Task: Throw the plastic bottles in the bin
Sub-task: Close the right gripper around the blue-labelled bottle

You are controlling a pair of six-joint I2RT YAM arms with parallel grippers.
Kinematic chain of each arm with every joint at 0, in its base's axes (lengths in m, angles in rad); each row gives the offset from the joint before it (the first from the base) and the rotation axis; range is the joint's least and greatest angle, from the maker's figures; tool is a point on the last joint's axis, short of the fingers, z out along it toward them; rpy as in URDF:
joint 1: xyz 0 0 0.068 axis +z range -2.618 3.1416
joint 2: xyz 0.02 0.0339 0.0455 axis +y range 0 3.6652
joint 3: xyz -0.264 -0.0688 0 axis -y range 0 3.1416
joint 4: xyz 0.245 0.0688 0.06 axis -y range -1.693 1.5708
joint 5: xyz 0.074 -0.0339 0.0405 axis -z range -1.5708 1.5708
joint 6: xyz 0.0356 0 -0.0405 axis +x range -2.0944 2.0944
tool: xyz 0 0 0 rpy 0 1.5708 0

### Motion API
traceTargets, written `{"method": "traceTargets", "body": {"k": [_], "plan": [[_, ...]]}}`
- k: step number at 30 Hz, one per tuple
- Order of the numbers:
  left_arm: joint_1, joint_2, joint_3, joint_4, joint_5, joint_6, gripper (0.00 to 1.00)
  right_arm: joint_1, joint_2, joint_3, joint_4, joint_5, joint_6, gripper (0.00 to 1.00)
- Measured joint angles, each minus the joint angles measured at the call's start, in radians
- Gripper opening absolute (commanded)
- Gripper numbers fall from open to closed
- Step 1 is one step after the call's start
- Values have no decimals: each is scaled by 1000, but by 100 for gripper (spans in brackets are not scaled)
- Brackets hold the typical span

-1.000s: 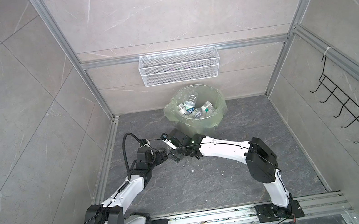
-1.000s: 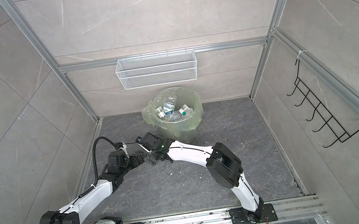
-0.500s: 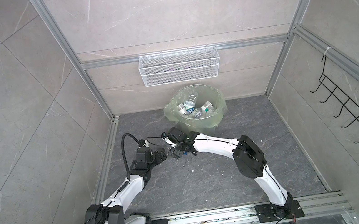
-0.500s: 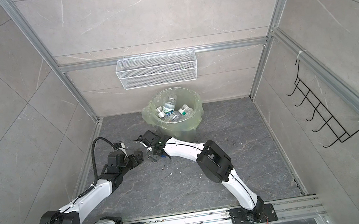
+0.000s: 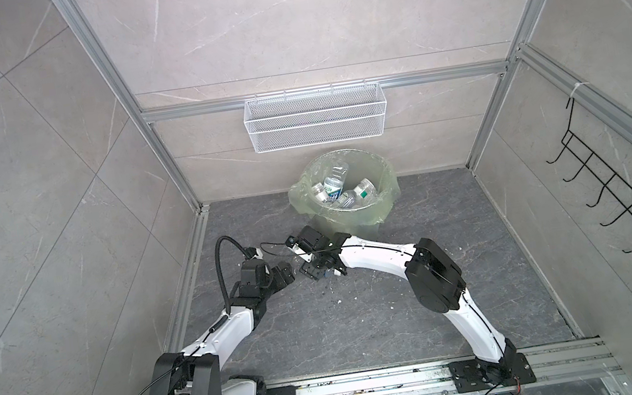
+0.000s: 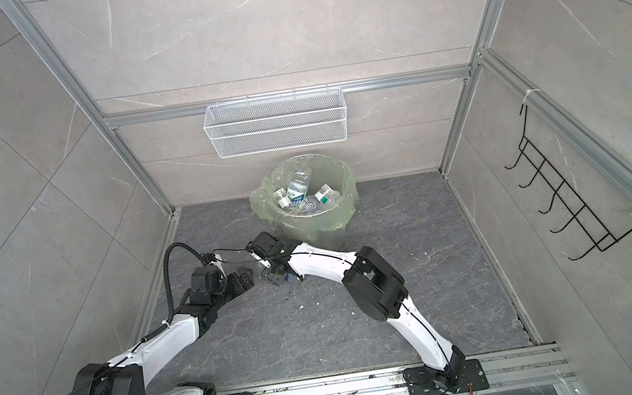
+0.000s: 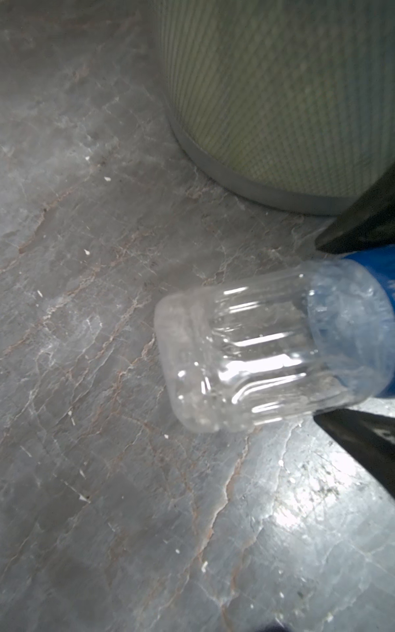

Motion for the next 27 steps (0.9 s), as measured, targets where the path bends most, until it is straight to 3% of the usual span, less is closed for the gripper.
{"method": "traceTargets", "body": {"k": [15,19,27], "plan": [[3,31,0,14,43,-3,94,0,15,0,2,-37,25,69],[4,34,1,16,53,-6,94,1,16,-6,8,-37,35,61],[4,48,1,21,79,-7,94,16,-72,-146,69,-30,39,56]]}}
